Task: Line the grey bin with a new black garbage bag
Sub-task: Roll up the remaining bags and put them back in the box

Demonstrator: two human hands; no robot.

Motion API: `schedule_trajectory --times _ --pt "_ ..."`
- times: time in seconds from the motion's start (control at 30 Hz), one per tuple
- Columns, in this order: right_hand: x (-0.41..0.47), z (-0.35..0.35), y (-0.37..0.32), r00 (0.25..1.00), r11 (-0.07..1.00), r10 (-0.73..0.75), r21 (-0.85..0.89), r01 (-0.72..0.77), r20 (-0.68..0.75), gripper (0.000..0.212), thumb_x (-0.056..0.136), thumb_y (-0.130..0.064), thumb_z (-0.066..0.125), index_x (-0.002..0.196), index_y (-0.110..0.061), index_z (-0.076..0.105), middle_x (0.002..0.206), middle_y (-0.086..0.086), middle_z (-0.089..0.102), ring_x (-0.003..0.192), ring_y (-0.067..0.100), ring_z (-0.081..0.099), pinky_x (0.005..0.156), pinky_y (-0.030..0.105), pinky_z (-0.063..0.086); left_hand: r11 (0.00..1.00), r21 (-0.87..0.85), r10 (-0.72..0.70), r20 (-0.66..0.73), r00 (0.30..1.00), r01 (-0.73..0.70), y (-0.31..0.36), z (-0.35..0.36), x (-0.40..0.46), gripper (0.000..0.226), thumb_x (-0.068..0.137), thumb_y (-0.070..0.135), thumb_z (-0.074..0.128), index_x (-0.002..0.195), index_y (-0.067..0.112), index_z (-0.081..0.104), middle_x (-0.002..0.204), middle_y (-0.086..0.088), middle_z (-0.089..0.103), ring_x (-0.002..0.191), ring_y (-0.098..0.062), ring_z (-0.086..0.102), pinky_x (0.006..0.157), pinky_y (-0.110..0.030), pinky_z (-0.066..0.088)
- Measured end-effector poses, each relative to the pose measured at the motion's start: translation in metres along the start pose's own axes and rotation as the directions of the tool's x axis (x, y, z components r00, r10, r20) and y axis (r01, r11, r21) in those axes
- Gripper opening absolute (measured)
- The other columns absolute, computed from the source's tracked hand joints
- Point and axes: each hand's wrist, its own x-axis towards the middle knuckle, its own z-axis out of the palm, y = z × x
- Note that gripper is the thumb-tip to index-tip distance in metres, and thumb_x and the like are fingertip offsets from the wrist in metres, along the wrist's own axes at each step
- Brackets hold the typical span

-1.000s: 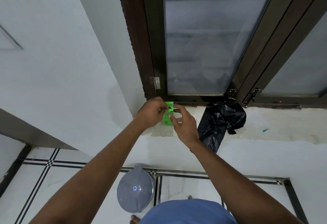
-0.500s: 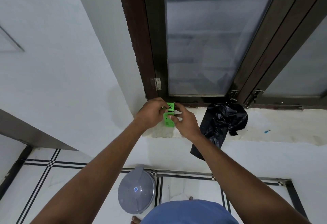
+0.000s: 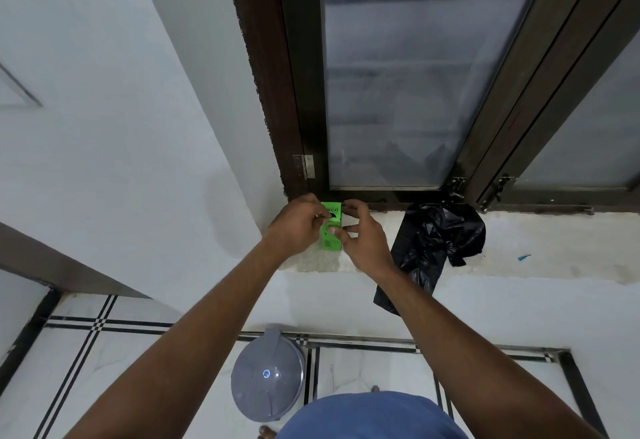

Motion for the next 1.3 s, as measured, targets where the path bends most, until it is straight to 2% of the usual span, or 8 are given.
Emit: schedule_trajectory --times 0.3,0.57,0.7,0.77,0.97,1.03,1.13,1.3 --pt "-0.012 0.006 0.007 0.962 0.937 -0.252 -0.275 0.215 -0.108 0.024 0.11 -0.031 0.071 0.132 -0.026 0.065 0.143 -0.006 0.062 0.098 0.015 0.08 0.078 0.042 0.068 0.999 0.015 0.032 -0.107 0.994 -0.031 0.002 0.017 -0.015 0.019 0.106 0.012 0.069 0.119 0.007 0.082 0.128 -0.009 0.072 0.112 -0.029 0.073 0.098 -0.037 0.06" --pt "-0.014 0.006 0.011 0.937 0.876 -0.338 -0.392 0.281 -0.084 0.026 0.112 -0.033 0.065 0.13 -0.018 0.076 0.143 -0.002 0.065 0.098 0.022 0.079 0.072 0.044 0.068 0.998 0.07 0.019 -0.145 0.989 -0.009 0.0 0.021 -0.019 0.023 0.107 0.018 0.07 0.125 0.008 0.08 0.131 -0.007 0.065 0.117 -0.026 0.069 0.095 -0.036 0.062" --pt "-0.015 -0.003 0.006 0.913 0.789 -0.408 -0.514 0.336 -0.03 0.021 0.112 -0.032 0.066 0.121 -0.019 0.079 0.146 0.0 0.065 0.084 0.024 0.077 0.064 0.042 0.064 0.989 0.145 0.021 -0.124 0.992 -0.002 0.001 0.017 -0.017 0.022 0.101 0.013 0.076 0.123 0.012 0.079 0.132 -0.005 0.065 0.12 -0.026 0.064 0.09 -0.039 0.063" --pt "-0.016 -0.008 0.002 0.906 0.766 -0.424 -0.541 0.348 -0.016 0.018 0.11 -0.03 0.07 0.118 -0.017 0.08 0.147 0.001 0.065 0.089 0.023 0.077 0.065 0.04 0.065 0.983 0.182 0.046 -0.117 0.992 -0.024 0.002 0.018 -0.017 0.022 0.099 0.01 0.076 0.121 0.011 0.079 0.131 -0.006 0.066 0.117 -0.027 0.064 0.087 -0.04 0.062" --pt "-0.009 -0.014 -0.004 0.952 0.898 -0.303 -0.324 0.298 0.034 0.022 0.105 -0.027 0.076 0.124 -0.02 0.068 0.16 -0.002 0.058 0.133 0.021 0.066 0.1 0.036 0.058 0.991 0.136 0.029 -0.127 0.991 -0.011 0.007 0.022 -0.017 0.021 0.093 0.005 0.079 0.114 0.009 0.075 0.13 -0.007 0.064 0.106 -0.027 0.068 0.085 -0.039 0.064" --pt "-0.005 -0.013 -0.004 0.985 0.968 -0.151 -0.189 0.165 0.09 0.049 0.098 -0.025 0.085 0.138 -0.023 0.055 0.151 -0.002 0.065 0.135 0.022 0.066 0.102 0.033 0.054 0.99 0.141 0.007 -0.144 0.99 0.014 0.008 0.022 -0.018 0.025 0.096 0.008 0.078 0.12 0.011 0.076 0.13 -0.007 0.068 0.105 -0.029 0.071 0.088 -0.04 0.064" --pt "-0.002 -0.006 -0.001 0.982 0.993 0.057 -0.113 -0.037 0.18 0.086 0.092 -0.024 0.091 0.159 -0.024 0.038 0.158 0.001 0.064 0.142 0.022 0.062 0.112 0.036 0.052 0.99 0.143 0.02 -0.189 0.982 0.007 0.008 0.023 -0.021 0.041 0.094 0.009 0.081 0.134 0.014 0.074 0.131 -0.008 0.074 0.106 -0.033 0.074 0.087 -0.042 0.063" --pt "0.007 -0.001 0.0 0.986 0.986 0.055 -0.163 -0.028 0.16 0.058 0.097 -0.019 0.086 0.151 -0.018 0.062 0.143 0.002 0.074 0.13 0.022 0.067 0.11 0.038 0.054 0.993 0.116 0.012 -0.245 0.97 0.017 0.002 0.038 -0.027 0.029 0.092 0.0 0.076 0.119 0.005 0.082 0.119 -0.012 0.075 0.096 -0.034 0.076 0.079 -0.042 0.065"
